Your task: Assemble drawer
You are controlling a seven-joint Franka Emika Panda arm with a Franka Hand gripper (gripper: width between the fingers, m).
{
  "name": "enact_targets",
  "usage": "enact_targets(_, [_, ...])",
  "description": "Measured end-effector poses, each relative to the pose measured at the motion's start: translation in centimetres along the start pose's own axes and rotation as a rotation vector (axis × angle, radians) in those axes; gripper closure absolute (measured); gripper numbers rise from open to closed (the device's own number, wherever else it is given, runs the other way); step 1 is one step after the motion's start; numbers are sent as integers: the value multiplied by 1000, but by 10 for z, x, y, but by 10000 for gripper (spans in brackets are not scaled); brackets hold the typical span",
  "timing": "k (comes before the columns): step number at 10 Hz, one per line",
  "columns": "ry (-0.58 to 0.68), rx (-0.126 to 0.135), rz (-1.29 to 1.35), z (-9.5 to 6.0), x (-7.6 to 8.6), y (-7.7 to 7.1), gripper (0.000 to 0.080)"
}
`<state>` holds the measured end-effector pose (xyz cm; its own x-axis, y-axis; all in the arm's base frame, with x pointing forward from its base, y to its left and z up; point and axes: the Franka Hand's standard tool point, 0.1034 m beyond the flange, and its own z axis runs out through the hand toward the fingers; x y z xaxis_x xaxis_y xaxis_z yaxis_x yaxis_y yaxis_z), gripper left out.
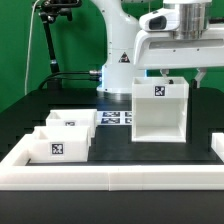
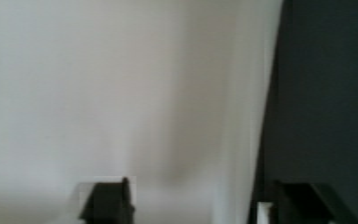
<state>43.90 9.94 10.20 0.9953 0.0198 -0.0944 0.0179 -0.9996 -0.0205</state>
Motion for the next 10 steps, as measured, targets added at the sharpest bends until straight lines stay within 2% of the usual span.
enact_targets(1, [0,0,0,0,0,0,559])
enact_targets(2, [0,0,0,0,0,0,693])
enact_targets(3, [0,0,0,0,0,0,693])
enact_targets(4, [0,0,0,0,0,0,762])
enact_targets(10, [1,1,-18,-1,1,1,762])
